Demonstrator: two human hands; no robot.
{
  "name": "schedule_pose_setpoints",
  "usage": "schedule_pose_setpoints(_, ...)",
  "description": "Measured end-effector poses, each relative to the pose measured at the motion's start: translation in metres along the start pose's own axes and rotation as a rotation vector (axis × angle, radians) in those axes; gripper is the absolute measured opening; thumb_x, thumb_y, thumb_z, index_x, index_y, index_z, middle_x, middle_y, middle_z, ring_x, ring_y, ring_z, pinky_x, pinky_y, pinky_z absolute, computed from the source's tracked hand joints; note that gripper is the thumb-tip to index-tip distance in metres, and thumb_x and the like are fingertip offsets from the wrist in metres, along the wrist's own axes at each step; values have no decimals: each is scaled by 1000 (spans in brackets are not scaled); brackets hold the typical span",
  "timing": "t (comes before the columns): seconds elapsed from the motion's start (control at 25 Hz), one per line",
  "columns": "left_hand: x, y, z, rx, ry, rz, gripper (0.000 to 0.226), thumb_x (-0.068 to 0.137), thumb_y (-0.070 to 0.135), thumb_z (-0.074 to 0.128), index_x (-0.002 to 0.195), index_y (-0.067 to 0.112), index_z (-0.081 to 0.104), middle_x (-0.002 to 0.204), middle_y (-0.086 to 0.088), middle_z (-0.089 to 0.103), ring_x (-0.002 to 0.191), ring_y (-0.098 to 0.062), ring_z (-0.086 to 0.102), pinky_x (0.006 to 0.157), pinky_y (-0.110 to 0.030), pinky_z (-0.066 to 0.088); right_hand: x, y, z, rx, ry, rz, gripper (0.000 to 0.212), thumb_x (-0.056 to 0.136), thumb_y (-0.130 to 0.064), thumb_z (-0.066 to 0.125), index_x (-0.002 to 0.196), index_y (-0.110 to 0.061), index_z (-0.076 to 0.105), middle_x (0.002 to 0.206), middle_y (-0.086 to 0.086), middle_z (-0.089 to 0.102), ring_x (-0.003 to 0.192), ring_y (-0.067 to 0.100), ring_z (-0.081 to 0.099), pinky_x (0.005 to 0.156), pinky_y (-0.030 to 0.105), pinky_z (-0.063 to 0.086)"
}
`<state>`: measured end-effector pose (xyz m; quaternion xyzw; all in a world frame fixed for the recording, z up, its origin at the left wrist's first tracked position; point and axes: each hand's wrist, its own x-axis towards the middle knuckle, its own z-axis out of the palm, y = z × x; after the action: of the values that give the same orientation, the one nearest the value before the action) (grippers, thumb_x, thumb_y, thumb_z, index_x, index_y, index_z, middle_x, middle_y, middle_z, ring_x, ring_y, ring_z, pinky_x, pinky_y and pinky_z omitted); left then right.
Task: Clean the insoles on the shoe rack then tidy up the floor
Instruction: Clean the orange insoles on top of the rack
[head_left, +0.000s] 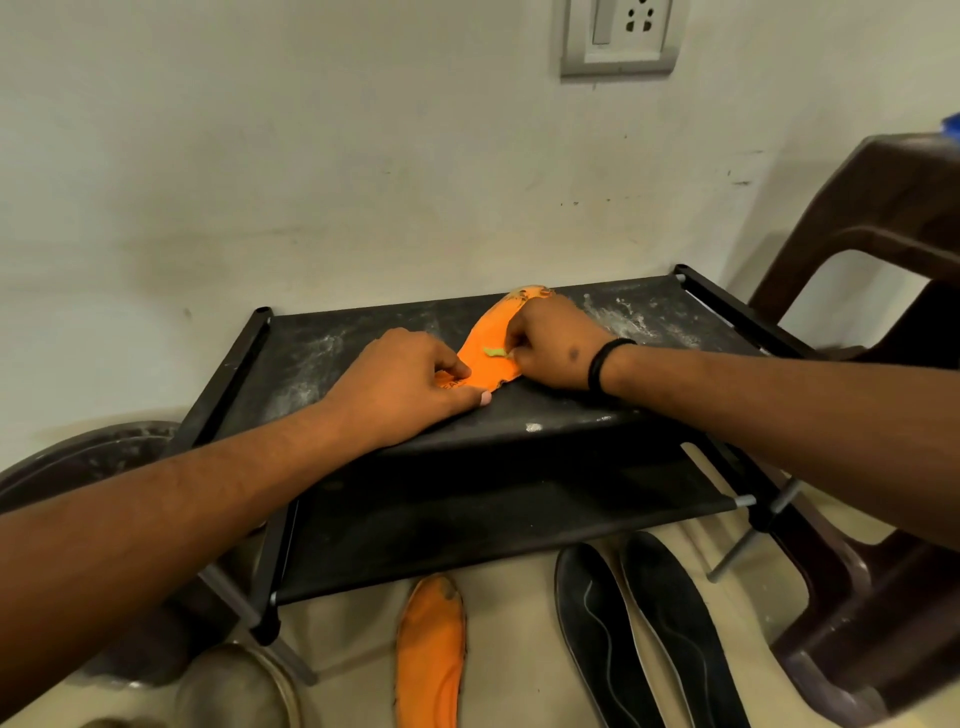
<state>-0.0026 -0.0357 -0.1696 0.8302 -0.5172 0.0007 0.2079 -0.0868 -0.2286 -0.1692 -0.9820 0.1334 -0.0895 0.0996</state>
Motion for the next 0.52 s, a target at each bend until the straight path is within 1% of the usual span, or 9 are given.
schedule_pose_setpoints(0.04,-1,0,0,-7,1,2,43,83,56,70,113,25,77,116,8,74,102,-7,65,90,-32,53,-6,-6,0,33,-13,-48,19,83,-12,57,81,-2,74,83,14,72,77,26,64,73,40,56)
schedule_pose_setpoints(0.12,-2,1,-1,-17,1,4,39,83,55,70,110,27,78,109,8,75,95,-9,67,87,-37,55,-16,-12,2,52,-18,-132,20,85,-10,56,85,-6,76,84,9,72,78,21,63,73,37,54)
schedule_pose_setpoints(0.24,-3,1,-2,-30,3,1,37,83,55,70,108,28,78,107,7,76,94,-10,68,87,-40,56,-23,-11,-1,7,-23,-211,23,87,-11,54,91,-10,77,86,6,72,83,21,62,76,39,51)
schedule_pose_setpoints(0.32,-2,2,-2,-25,-1,3,39,83,54,71,110,28,78,112,7,75,99,-11,67,90,-39,55,-22,-6,-6,14,-66,-183,23,89,-12,57,99,-15,77,95,2,73,88,17,63,81,34,51)
schedule_pose_setpoints(0.4,-2,2,-2,-22,1,1,41,83,54,72,111,26,77,116,6,74,104,-12,67,93,-39,54,-17,-4,-9,-72,-68,-145,23,90,-18,58,105,-21,76,103,-2,72,95,17,63,84,32,50)
schedule_pose_setpoints(0.52,-2,3,-3,-22,-2,-7,45,82,54,73,114,22,77,120,4,73,110,-14,65,97,-38,52,-1,4,-12,-258,5,-39,23,92,-26,57,108,-25,74,112,0,70,105,25,61,90,38,51)
